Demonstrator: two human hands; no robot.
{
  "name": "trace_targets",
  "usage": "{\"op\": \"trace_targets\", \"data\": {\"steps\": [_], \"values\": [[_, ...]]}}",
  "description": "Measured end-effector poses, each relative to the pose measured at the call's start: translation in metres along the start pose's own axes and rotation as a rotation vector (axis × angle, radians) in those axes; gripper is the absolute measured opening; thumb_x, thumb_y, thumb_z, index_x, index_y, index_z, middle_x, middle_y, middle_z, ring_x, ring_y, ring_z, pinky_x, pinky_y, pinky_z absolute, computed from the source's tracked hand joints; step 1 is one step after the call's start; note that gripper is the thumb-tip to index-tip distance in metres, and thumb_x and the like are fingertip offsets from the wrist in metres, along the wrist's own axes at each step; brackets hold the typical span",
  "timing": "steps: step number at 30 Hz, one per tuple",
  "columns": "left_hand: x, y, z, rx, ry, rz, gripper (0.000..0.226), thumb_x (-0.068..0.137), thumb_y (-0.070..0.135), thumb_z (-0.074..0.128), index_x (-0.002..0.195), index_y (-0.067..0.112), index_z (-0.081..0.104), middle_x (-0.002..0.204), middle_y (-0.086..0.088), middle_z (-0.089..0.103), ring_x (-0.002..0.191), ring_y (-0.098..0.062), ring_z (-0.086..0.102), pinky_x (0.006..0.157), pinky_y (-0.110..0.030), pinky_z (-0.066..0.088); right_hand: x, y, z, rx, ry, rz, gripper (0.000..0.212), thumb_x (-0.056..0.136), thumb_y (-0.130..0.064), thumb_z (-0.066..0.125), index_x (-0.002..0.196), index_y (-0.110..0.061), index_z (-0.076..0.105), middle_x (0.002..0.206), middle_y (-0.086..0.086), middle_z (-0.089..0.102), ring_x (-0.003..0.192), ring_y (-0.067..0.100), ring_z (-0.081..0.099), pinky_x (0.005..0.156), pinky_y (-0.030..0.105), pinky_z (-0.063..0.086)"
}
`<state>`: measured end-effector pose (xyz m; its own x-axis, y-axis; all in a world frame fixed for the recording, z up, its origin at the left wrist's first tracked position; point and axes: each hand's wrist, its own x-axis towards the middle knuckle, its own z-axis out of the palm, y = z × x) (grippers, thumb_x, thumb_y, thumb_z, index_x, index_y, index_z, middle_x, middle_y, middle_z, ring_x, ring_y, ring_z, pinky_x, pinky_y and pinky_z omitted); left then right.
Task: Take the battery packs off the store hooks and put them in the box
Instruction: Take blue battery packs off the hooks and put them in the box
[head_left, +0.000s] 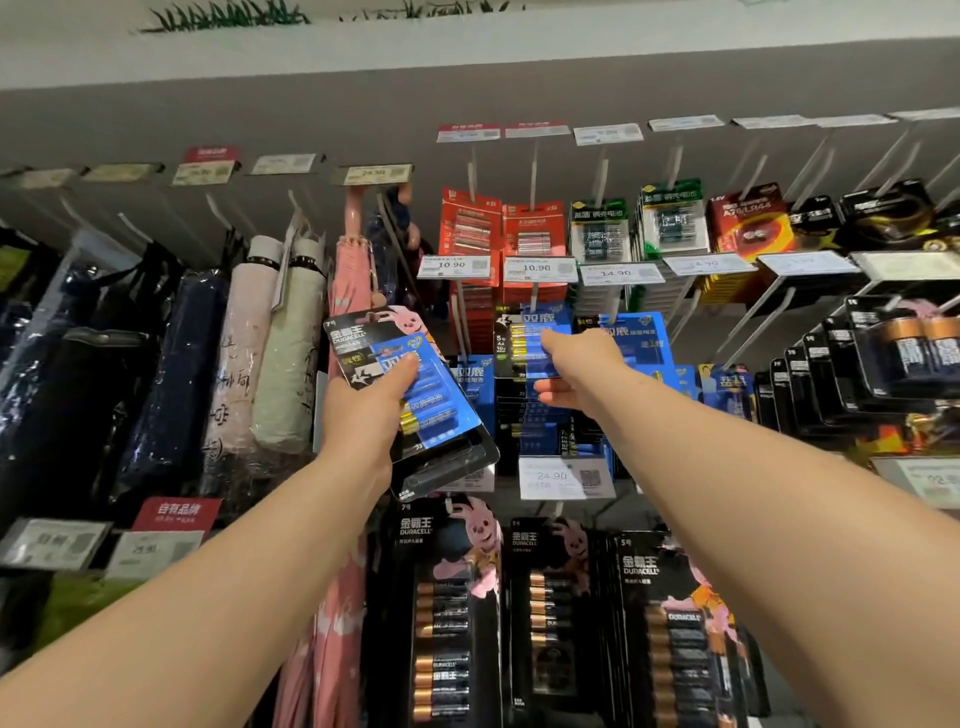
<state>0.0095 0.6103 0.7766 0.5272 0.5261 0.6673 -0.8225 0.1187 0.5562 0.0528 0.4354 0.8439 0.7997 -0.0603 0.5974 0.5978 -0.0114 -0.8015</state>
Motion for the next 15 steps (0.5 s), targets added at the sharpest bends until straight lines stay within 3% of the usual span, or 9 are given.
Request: {"op": "trace_targets", "data": {"steps": [3,6,8,10,12,14,15], "values": [[0.000,0.000,0.001,0.001,-0.001,0.002,0.032,0.088,0.018,0.073,0.118,0.012,0.064,0.107,-0.006,0.074,0.087,-0.022,0.073,0.075,-0.036,0.058,0.000,0.005,-0.001,-0.060,-0.007,0.039,0.039,0.099,-0.025,0.052,0.132,-0.005,0.048,0.078,0.004,0.048,0.058,0.019,0.059,0.051,0.031,0.054],[-0.002,0.001,0.002,-0.002,-0.007,0.014,0.029,0.089,0.016,0.072,0.116,0.012,0.064,0.103,-0.005,0.074,0.083,-0.019,0.073,0.065,-0.030,0.058,0.006,0.013,-0.002,-0.142,0.005,0.042,0.038,0.095,-0.034,0.055,0.120,-0.005,0.051,0.078,0.007,0.056,0.059,0.021,0.061,0.052,0.032,0.055],[-0.003,0.002,0.003,-0.004,-0.015,0.026,0.029,0.089,0.016,0.072,0.117,0.013,0.064,0.103,-0.004,0.074,0.083,-0.017,0.073,0.060,-0.027,0.058,0.007,0.017,-0.006,-0.320,0.087,-0.020,0.062,0.086,-0.051,0.057,0.125,-0.004,0.046,0.089,0.010,0.065,0.073,0.027,0.066,0.064,0.038,0.058],[-0.006,0.004,0.003,-0.008,-0.023,0.032,0.034,0.089,0.016,0.072,0.121,0.012,0.063,0.105,-0.005,0.074,0.086,-0.019,0.073,0.057,-0.026,0.057,0.005,0.020,-0.014,-0.655,0.202,-0.152,0.082,0.086,-0.063,0.051,0.140,-0.004,0.032,0.100,0.012,0.065,0.084,0.030,0.065,0.061,0.036,0.051],[-0.007,0.004,0.004,-0.016,-0.033,0.037,0.035,0.088,0.014,0.073,0.122,0.012,0.062,0.104,-0.005,0.073,0.084,-0.017,0.073,0.052,-0.023,0.056,0.001,0.016,-0.023,-0.811,0.256,-0.299,0.079,0.089,-0.067,0.043,0.141,-0.009,0.032,0.085,0.008,0.059,0.067,0.025,0.056,0.050,0.032,0.037],[-0.008,0.004,0.005,-0.013,-0.049,0.060,0.038,0.087,0.012,0.073,0.123,0.014,0.060,0.104,-0.004,0.074,0.082,-0.017,0.074,0.052,-0.022,0.056,-0.006,0.007,-0.028,-0.682,0.147,-0.357,0.048,0.089,-0.065,0.047,0.100,-0.019,0.050,0.065,0.003,0.045,0.050,0.018,0.041,0.047,0.028,0.029],[-0.007,0.004,0.006,-0.001,-0.059,0.072,0.040,0.086,0.012,0.074,0.124,0.016,0.060,0.106,-0.004,0.074,0.084,-0.018,0.074,0.055,-0.025,0.057,-0.011,0.002,-0.028,-0.559,0.020,-0.335,0.044,0.088,-0.062,0.053,0.083,-0.019,0.046,0.062,0.002,0.041,0.047,0.016,0.036,0.046,0.026,0.029]]}}
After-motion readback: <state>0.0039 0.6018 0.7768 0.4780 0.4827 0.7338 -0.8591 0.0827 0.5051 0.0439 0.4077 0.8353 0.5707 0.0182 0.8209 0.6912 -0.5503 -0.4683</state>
